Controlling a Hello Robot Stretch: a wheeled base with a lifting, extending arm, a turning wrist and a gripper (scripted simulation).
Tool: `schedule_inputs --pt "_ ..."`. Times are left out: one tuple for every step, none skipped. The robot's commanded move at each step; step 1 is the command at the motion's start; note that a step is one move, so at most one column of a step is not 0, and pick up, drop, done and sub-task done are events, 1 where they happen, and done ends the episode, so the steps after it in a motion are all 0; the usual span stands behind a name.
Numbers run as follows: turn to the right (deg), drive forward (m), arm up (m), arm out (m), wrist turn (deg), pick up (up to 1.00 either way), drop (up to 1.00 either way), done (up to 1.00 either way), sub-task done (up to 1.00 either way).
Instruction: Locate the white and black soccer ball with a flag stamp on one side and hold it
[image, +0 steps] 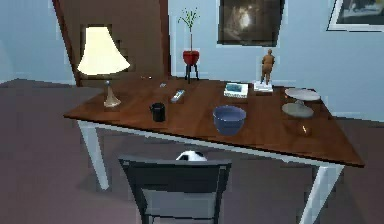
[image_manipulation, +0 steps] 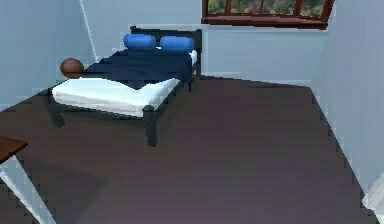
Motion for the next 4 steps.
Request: schedule_inputs --pt "30.0 0.0 0.0 0.0 0.0 0.0 0.0 0.0 0.0" --pt "0.0 0.65 0.0 0.0 0.0 0.0 0.0 0.0 0.0" --pt "-45.0 0.0 0.0 0.0 0.0 0.0 0.0 0.0 0.0" --pt "-45.0 0.0 0.0 0.0 0.0 0.0 0.0 0.0 0.0"
